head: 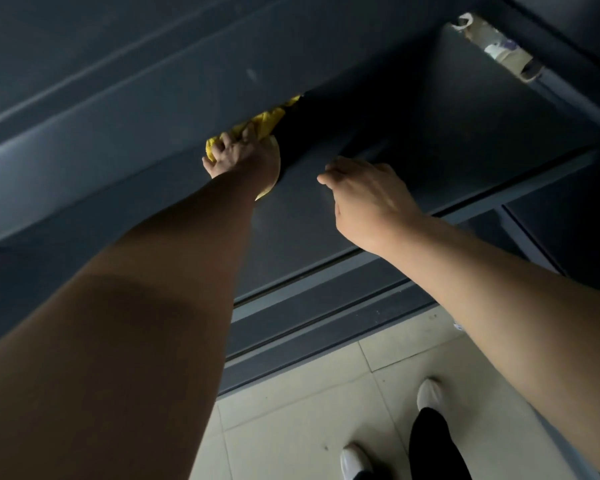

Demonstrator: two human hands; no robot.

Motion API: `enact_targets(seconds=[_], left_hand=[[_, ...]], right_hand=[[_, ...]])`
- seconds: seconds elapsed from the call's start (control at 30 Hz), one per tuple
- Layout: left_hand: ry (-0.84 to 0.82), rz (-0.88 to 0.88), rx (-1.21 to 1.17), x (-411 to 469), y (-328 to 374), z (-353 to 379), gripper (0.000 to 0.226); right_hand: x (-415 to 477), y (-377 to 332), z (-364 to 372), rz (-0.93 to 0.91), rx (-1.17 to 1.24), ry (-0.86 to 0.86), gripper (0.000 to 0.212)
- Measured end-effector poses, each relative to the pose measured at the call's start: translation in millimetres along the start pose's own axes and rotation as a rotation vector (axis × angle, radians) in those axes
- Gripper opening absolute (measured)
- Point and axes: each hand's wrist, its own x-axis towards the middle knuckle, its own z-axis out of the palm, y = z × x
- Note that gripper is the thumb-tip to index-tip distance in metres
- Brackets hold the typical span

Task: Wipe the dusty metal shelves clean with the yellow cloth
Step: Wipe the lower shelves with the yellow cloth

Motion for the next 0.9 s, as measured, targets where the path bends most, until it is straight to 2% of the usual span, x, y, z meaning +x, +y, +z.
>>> enact_targets(seconds=[0.2,0.43,0.53,0.7,0.8,0.83,0.9], left_hand=[[-0.022,-0.163,-0.054,-13,-53,-4,0.056],[0.046,-0.149,0.005,-64,-69,-7,0.049],[0.018,-0.113,0.031,-90,-65,-11,0.050],[-0.122,-0.056,0.015,-129,-54,-23,0.052],[-0.231,0.111,-0.059,-148,-53,-44,0.043],[-0.288,0.164,-0.119,-154,-56,-56,0.041],[-0.553,0.195,-0.389,-165,-65,-83,0.035]], right_hand=[[-8,-15,-1,-0.024,-0.033,-0.025,0.045],[-26,-9,-18,0.017,-0.070,-0.076,0.046],[-38,-12,-26,0.030,-0.077,-0.107,0.047],[-55,-23,-37,0.039,-0.080,-0.138,0.048],[-61,-33,-46,0.039,-0.104,-0.138,0.048],[-61,-36,-49,0.042,-0.115,-0.140,0.048],[-61,-42,-54,0.053,-0.137,-0.145,0.047]])
